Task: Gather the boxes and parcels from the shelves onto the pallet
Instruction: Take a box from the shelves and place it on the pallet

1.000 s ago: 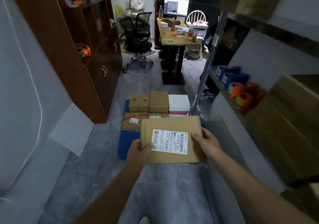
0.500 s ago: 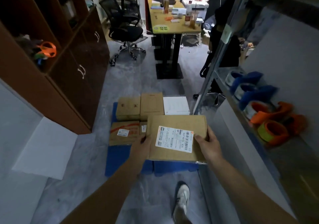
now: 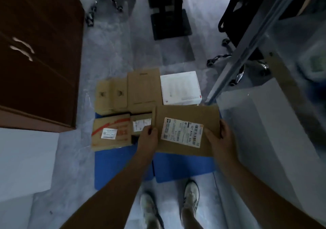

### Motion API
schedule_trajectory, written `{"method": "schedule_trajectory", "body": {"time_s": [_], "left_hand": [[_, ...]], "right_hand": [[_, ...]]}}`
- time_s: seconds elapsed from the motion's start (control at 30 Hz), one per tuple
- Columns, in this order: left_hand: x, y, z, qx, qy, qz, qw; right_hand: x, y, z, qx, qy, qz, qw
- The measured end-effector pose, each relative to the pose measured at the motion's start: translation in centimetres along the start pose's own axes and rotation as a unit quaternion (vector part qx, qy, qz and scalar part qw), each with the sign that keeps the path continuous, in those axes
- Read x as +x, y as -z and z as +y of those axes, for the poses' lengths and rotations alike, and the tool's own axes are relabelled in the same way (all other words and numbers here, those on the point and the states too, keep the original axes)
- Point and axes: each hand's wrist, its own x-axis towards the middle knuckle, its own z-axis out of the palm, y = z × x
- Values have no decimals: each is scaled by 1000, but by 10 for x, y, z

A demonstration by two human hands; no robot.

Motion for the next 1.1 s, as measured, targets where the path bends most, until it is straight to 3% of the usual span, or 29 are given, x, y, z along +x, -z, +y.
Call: {"method": "schedule_trajectory", "body": {"time_s": [0.17,0.4,0.7,0.87,1.1], "left_hand": [[108,-50,-40,-41,56,-45,997],[201,-113,-98,-86,87,-107,987],[265,-139,-135,-72,66,-130,987],[285,-146,-151,-81,38,-99,991],[289,-152,-151,-53,46,-79,994]], "right_hand": [[87,-18,79,-41,-22,-24,999],[187,-34,163,-169,-61,17,984],[258,-64,215,-190,-50,29,980],[287,-88,227,-200,-35,26,979],[291,-89,240,-226,-80,-67,969]]}}
